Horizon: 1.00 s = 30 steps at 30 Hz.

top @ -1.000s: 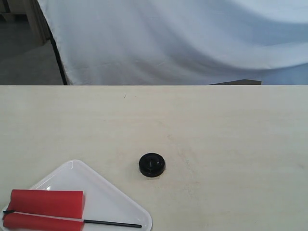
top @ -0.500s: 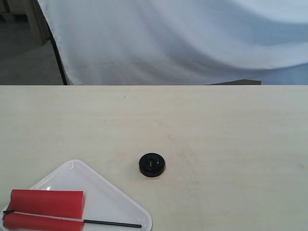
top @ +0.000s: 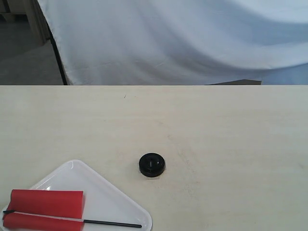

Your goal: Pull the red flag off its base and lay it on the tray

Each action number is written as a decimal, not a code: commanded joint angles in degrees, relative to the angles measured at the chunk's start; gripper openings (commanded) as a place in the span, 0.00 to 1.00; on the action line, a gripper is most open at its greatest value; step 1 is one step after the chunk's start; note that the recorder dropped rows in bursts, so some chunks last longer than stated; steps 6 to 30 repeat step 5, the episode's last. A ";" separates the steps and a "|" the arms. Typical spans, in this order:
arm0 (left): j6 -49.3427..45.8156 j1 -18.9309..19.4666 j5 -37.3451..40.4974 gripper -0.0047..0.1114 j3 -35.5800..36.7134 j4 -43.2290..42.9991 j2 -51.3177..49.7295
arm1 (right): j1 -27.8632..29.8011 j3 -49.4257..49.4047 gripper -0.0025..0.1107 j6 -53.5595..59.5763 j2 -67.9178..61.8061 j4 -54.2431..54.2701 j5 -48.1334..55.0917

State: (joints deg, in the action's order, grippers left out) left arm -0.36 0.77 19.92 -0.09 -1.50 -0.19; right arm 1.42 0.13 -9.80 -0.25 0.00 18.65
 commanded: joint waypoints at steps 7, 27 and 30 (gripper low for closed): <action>0.36 -0.11 -0.26 0.04 0.09 -0.15 0.19 | -0.25 -0.13 0.02 -0.13 0.25 -0.34 0.08; 0.36 -0.11 -0.26 0.04 0.09 -0.15 0.19 | -0.25 -0.13 0.02 -0.13 0.25 -0.34 0.08; 0.36 -0.11 -0.26 0.04 0.09 -0.15 0.19 | -0.25 -0.13 0.02 -0.13 0.25 -0.34 0.08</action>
